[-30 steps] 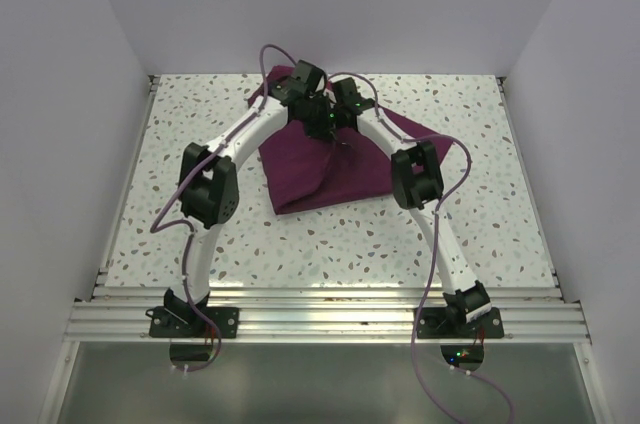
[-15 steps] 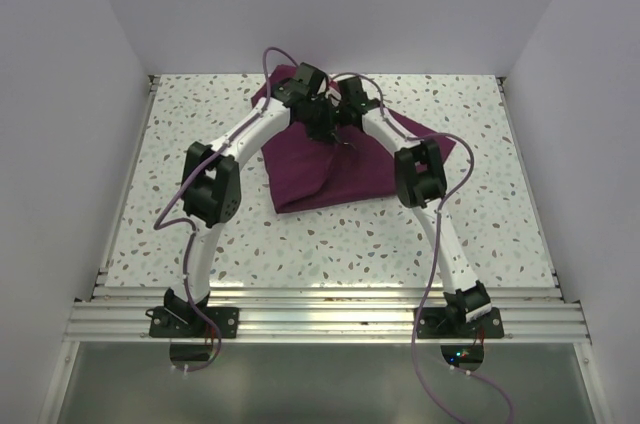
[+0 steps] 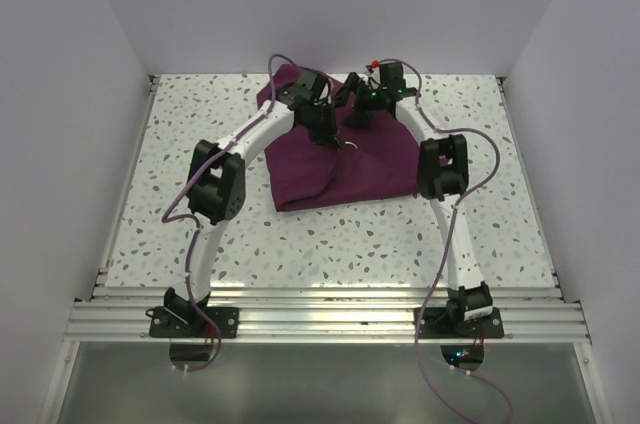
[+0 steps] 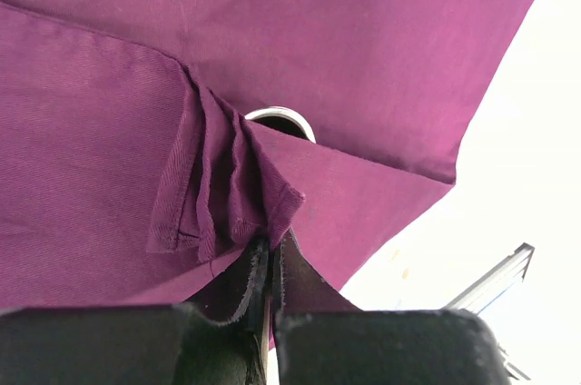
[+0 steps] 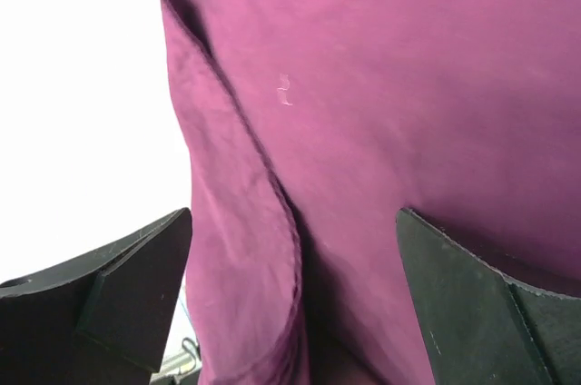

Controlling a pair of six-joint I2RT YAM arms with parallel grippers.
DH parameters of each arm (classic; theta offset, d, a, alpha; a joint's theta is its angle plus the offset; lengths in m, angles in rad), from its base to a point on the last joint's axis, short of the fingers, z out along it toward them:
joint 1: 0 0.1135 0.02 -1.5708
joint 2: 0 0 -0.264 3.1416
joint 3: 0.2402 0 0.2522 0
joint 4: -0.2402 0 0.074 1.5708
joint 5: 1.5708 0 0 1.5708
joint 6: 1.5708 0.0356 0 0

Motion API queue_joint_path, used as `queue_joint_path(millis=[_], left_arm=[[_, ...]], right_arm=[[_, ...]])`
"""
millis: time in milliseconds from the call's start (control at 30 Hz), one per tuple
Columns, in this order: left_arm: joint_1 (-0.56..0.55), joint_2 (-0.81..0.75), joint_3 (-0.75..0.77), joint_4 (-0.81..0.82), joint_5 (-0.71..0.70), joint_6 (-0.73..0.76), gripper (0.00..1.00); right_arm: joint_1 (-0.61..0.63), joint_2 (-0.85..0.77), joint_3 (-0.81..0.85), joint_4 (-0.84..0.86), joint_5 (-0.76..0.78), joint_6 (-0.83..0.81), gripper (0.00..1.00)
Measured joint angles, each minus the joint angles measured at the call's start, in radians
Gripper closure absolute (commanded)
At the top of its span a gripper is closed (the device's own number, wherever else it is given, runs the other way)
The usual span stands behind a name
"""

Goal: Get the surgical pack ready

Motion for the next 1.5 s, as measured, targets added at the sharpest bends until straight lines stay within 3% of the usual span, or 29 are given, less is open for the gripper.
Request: queue_joint_path(millis=[100,133,200,333,433,600,667,700,767,867,1000,1267,1500], left_arm=[[0.0,0.009,0.001,0.003,0.013,0.0,0.83],[0.0,0.013,0.003,0.005,0.019,-0.002,0.72],[0.0,0.02,0.006,0.011,0.034,0.0,0.63],[-0.001,0.022,0.009,0.021,0.054,0.014,0.52],[0.001,0.022,0.023,0.022,0.069,0.036,0.5],[0.008,-0.024,-0.013,0.019,0.062,0.095,0.54],[0.018,-0.086,-0.085,0.023,0.056,0.12,0.7],[0.025,-0.123,-0.126,0.026,0.057,0.129,0.85],[0.035,-0.192,-0.205,0.038,0.059,0.151,0.94],[0.042,-0.26,-0.294,0.068,0.061,0.169,0.99],[0.029,-0.269,-0.341,0.099,0.068,0.171,0.99],[0.02,-0.173,-0.278,0.167,0.113,0.17,0.95],[0.02,-0.082,-0.229,0.183,0.156,0.171,0.89]], right_arm=[[-0.014,-0.061,-0.077,-0.015,0.057,-0.023,0.01],[-0.019,-0.078,-0.09,-0.034,0.079,-0.035,0.01],[-0.029,-0.107,-0.098,-0.07,0.113,-0.061,0.01],[-0.063,-0.187,-0.136,-0.112,0.138,-0.086,0.01],[-0.103,-0.254,-0.161,-0.151,0.149,-0.105,0.01],[-0.155,-0.374,-0.24,-0.207,0.159,-0.165,0.01],[-0.155,-0.44,-0.337,-0.209,0.158,-0.182,0.01],[-0.151,-0.473,-0.39,-0.213,0.156,-0.192,0.07],[-0.142,-0.516,-0.464,-0.237,0.157,-0.224,0.22],[-0.13,-0.55,-0.524,-0.299,0.174,-0.279,0.7],[-0.126,-0.623,-0.647,-0.342,0.206,-0.332,0.85],[-0.123,-0.751,-0.936,-0.322,0.182,-0.345,0.89],[-0.109,-0.752,-0.983,-0.33,0.201,-0.369,0.89]])
